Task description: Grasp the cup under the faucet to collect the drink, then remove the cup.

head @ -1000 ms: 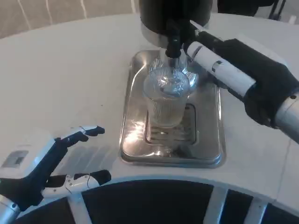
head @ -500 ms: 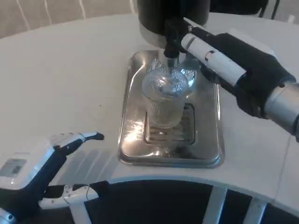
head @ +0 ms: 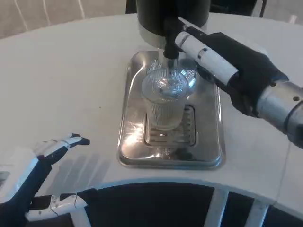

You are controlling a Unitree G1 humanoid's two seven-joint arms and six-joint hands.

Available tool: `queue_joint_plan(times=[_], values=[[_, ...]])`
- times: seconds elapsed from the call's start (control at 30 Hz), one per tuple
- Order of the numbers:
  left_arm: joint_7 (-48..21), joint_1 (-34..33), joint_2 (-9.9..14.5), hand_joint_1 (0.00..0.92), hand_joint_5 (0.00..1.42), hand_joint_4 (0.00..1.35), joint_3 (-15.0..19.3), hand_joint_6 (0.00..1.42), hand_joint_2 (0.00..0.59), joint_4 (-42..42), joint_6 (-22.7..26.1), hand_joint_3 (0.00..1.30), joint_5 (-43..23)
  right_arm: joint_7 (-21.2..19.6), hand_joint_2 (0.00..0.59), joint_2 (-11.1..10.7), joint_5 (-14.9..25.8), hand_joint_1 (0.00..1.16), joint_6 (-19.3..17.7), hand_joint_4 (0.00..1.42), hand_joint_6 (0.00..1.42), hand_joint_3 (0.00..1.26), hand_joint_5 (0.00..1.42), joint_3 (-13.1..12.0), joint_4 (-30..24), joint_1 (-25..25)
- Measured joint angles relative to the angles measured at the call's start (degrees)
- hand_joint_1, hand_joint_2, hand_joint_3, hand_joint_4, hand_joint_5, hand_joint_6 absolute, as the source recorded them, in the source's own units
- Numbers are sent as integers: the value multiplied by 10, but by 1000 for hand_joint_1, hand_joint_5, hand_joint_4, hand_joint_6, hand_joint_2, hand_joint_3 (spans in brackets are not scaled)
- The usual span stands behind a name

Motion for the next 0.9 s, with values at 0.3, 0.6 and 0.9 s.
queue_joint_plan(times=[0.3, 0.6, 0.9], values=[[-2, -5, 0, 57, 237, 178, -5, 343, 95, 0, 3, 304, -1, 0, 549, -14, 8, 0, -1, 0, 35, 0, 0, 12, -1, -15], [-9, -23, 0, 57, 236, 185, -13, 342, 95, 8, 5, 304, -1, 1, 550, -23, 17, 0, 2, 0, 32, 0, 0, 13, -28, -17], [-18, -29, 0, 55, 244, 187, -18, 342, 92, 20, 5, 304, -4, 11, 517, -71, 21, 0, 9, 0, 0, 0, 0, 53, -42, -42]])
